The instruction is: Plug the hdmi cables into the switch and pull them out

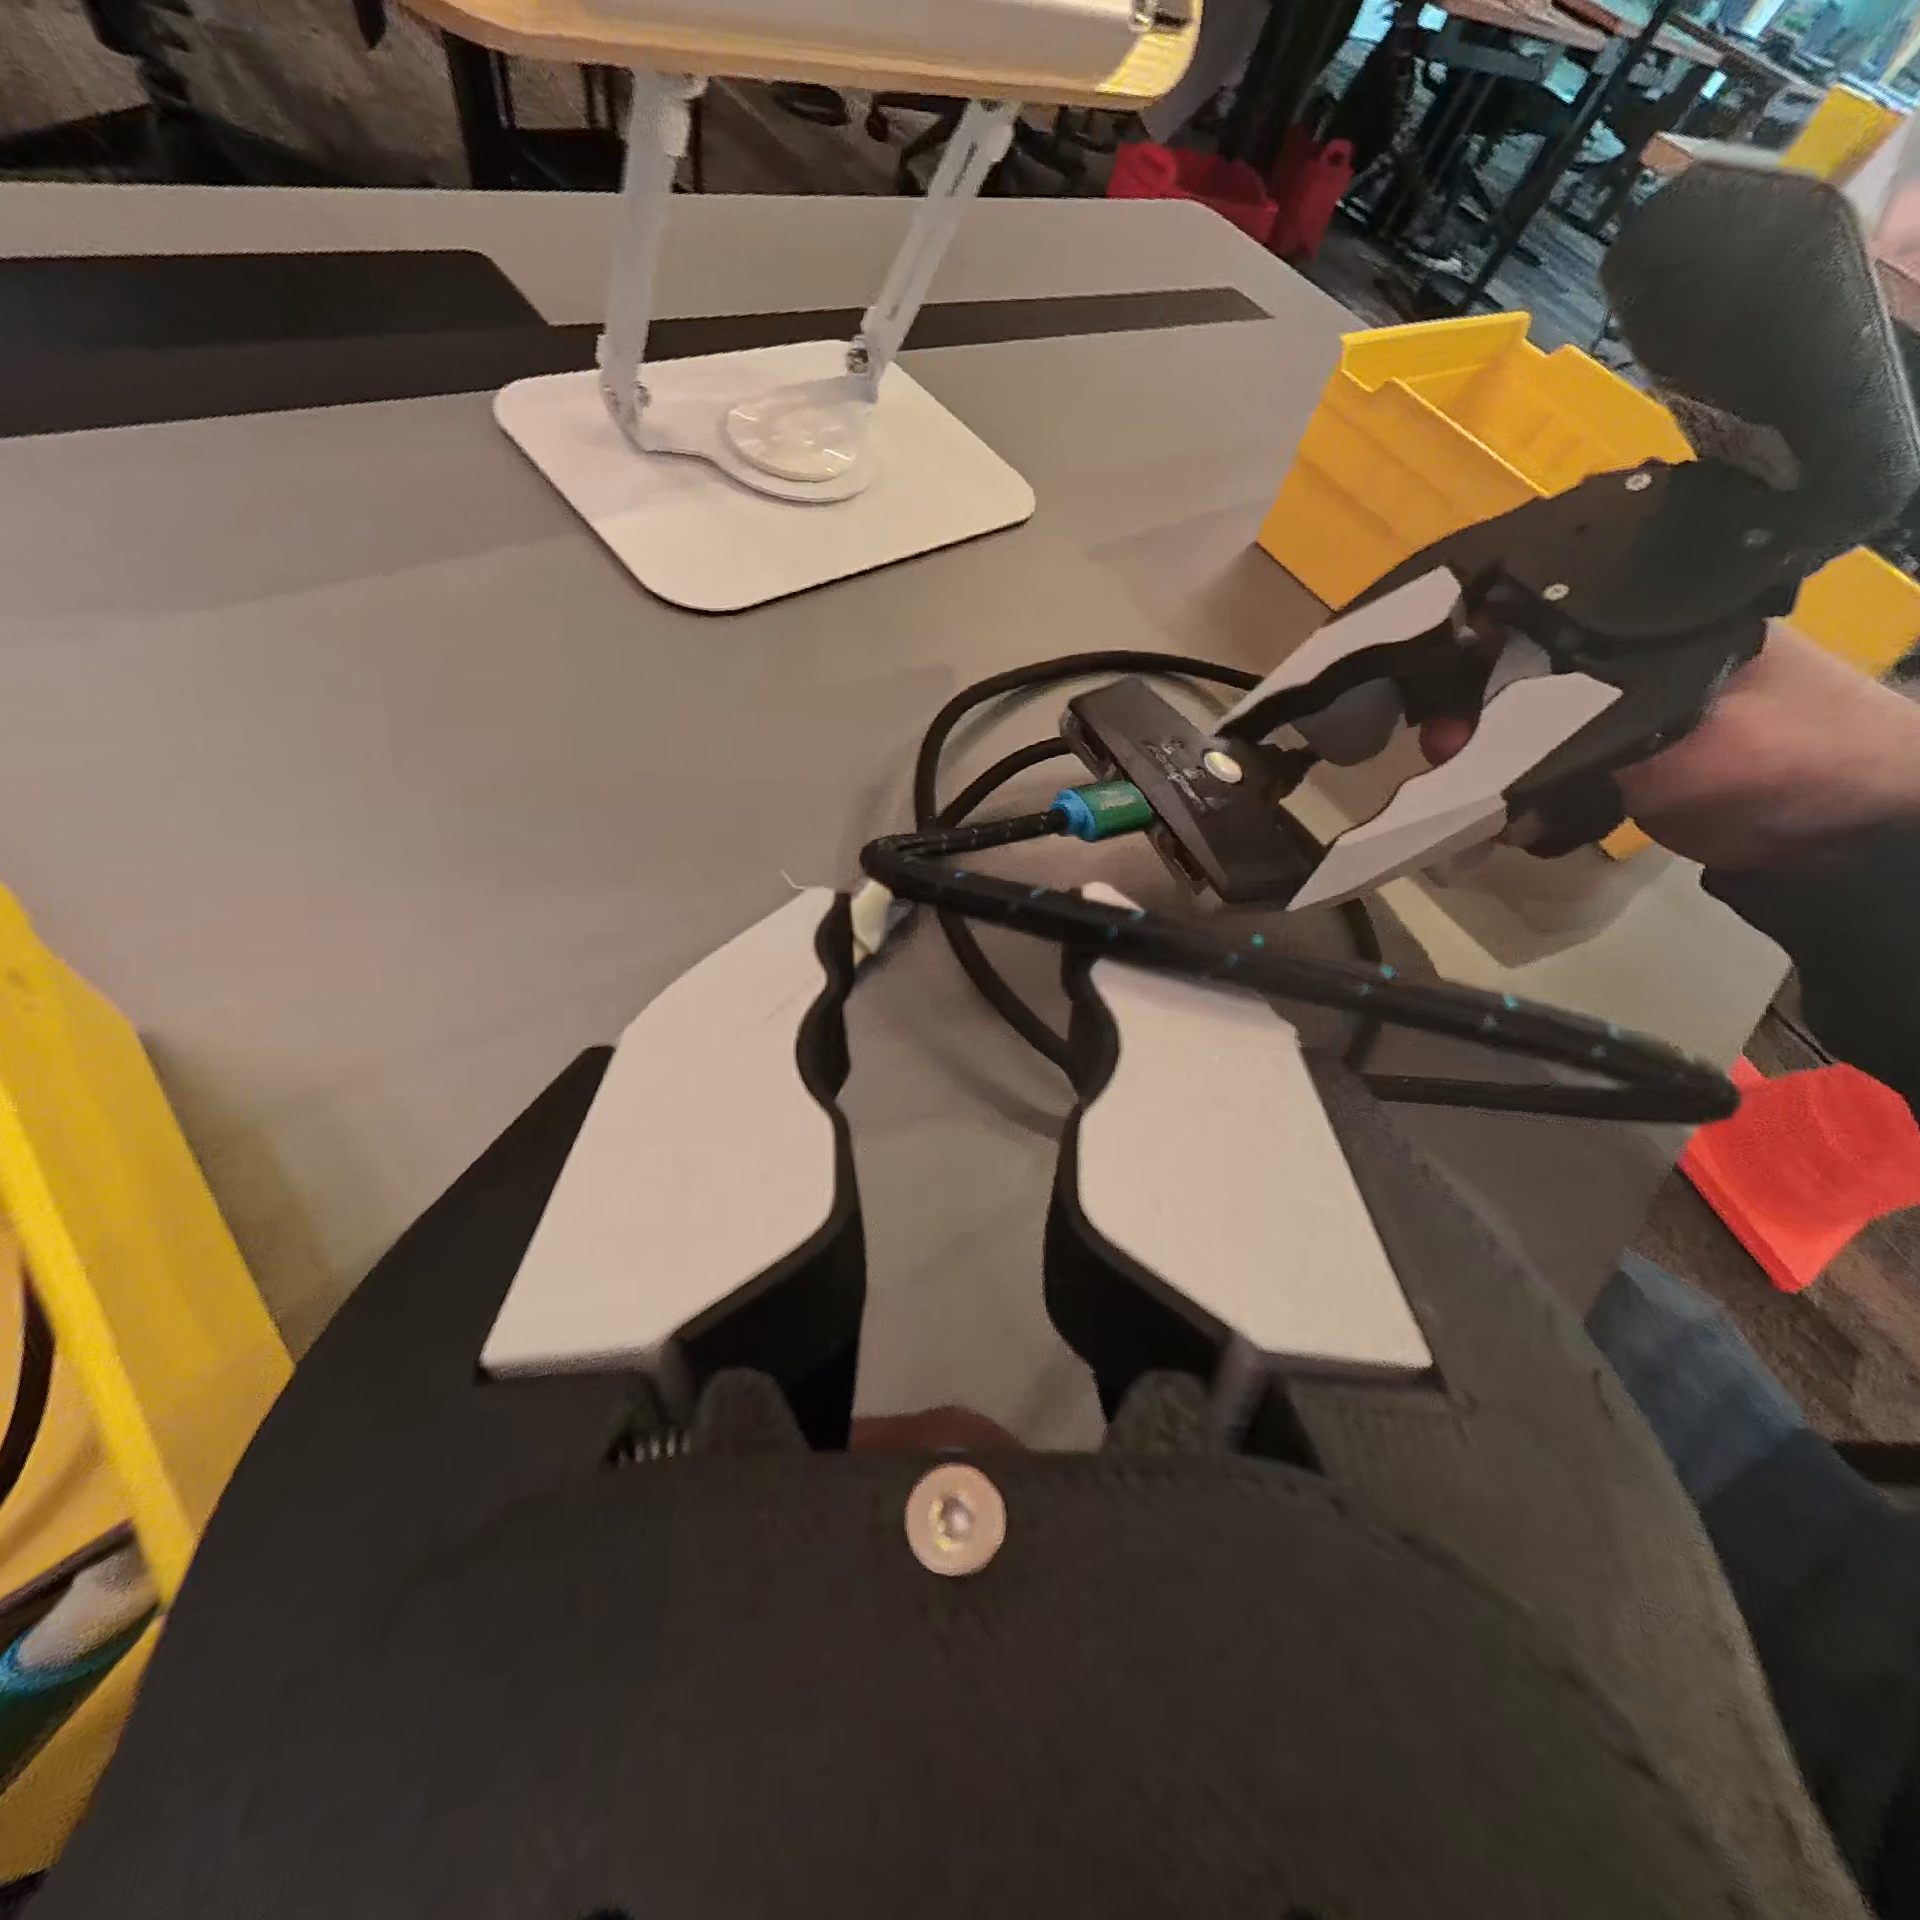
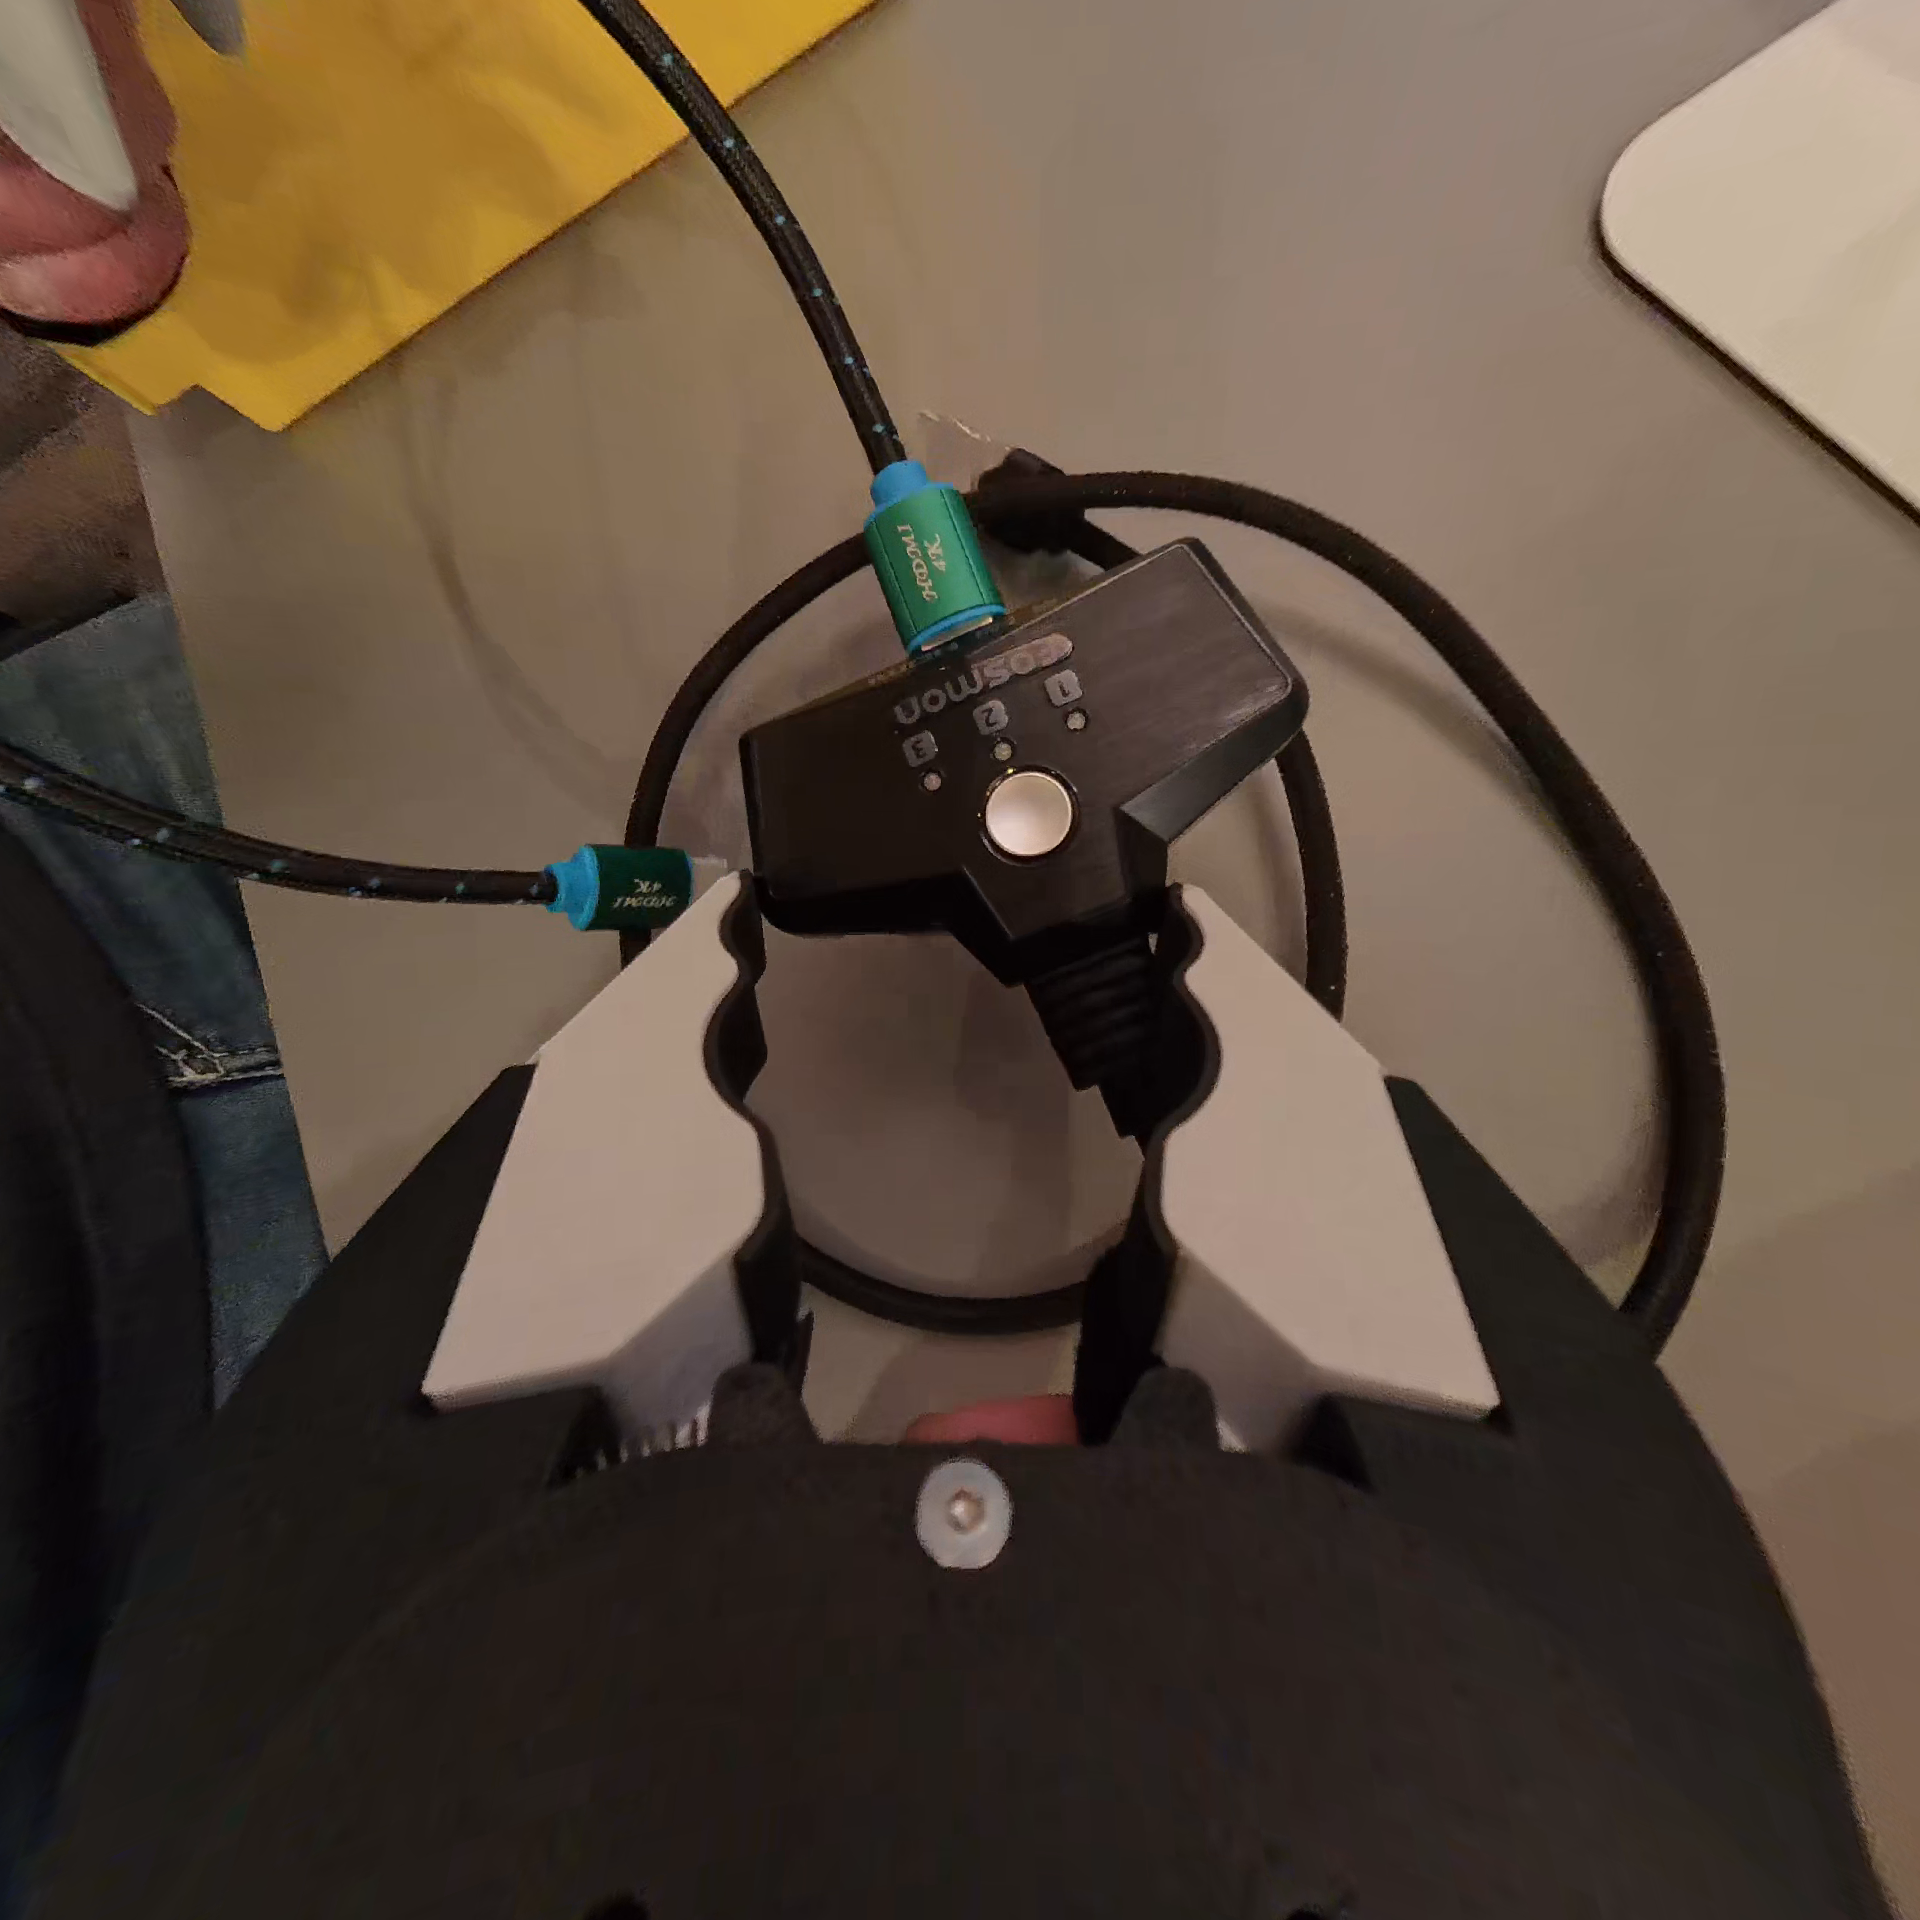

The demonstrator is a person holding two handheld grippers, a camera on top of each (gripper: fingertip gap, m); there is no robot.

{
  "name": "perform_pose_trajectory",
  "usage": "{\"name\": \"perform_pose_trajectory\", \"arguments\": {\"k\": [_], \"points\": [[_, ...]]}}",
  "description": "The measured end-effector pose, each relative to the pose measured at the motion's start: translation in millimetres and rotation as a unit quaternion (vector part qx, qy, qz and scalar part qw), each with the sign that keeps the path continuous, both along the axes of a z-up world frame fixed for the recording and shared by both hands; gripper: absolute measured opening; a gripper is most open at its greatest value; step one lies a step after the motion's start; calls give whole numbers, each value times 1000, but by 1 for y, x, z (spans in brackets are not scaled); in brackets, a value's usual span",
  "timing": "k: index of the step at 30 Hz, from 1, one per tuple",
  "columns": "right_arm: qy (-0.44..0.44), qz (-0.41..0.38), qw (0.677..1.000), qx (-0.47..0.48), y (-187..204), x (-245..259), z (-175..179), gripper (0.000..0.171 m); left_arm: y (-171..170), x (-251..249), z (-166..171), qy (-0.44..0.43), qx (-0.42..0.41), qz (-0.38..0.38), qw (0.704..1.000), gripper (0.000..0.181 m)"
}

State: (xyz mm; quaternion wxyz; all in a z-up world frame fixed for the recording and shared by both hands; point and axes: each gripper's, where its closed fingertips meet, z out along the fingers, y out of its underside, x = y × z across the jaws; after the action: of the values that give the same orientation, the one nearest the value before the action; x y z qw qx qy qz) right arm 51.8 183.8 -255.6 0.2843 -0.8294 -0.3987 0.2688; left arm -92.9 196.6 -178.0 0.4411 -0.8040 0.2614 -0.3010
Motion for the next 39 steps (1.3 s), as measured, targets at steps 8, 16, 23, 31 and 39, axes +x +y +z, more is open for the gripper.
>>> {"name": "perform_pose_trajectory", "arguments": {"k": [8,16,23,31,39], "points": [[-21,2,1000,-8,0,0,-12,72,4,-1,8,-19,29,28,999,49],[-15,5,998,59,14,1,7,92,3,1,3,-15,12,18,1000,48],[-99,9,990,98,40,7,-15,140,2,6,-4,-6,1,7,1000,49],[-156,17,987,31,48,24,-58,160,2,7,-13,5,-13,-1,1000,49],[-121,21,991,50,49,24,-43,64,4,11,-20,8,-25,-1,1000,53]]}}
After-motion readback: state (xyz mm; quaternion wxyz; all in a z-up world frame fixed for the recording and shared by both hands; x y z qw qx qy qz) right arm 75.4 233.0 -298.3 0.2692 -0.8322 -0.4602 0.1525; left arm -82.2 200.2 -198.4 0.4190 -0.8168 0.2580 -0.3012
